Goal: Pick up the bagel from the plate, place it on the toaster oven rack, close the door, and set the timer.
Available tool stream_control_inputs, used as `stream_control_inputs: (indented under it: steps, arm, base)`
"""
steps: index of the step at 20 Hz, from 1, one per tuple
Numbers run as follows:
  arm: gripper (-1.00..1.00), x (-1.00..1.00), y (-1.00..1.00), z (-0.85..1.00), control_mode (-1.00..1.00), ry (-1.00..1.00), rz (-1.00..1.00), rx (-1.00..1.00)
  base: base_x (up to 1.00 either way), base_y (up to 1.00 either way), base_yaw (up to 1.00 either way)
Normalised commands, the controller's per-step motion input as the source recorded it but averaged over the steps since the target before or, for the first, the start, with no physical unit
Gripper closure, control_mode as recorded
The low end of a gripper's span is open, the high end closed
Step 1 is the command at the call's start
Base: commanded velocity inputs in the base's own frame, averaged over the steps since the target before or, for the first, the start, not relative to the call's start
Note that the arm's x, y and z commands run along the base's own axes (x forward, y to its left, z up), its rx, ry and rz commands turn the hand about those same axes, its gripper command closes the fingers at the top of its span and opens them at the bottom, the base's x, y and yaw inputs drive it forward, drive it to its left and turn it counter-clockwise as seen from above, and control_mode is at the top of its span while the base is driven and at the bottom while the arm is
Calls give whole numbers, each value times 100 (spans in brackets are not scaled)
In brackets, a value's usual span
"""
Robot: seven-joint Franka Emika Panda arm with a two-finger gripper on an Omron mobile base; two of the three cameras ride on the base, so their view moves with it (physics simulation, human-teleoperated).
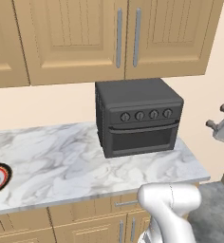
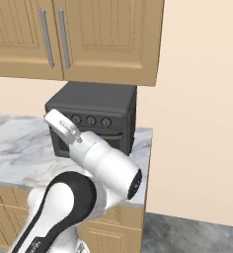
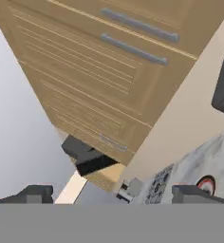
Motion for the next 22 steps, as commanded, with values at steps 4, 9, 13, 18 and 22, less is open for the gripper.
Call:
stream_control_inputs:
  steps: [4,9,13,18,22]
  arm:
    - [-100,0,73,0,-100,-62,-28,-90]
    - [-100,13,45,0,-100,-45,-49,-75]
    - [-100,47,3,0,-100,-19,-40,-57]
    - [-100,44,0,0,-100,4,-36,-49]
    - [-100,15,-16,0,-100,28,-28,-30]
  base:
    - [0,0,0]
    - [0,0,0]
    - [0,0,0]
    - [0,0,0]
    - [0,0,0]
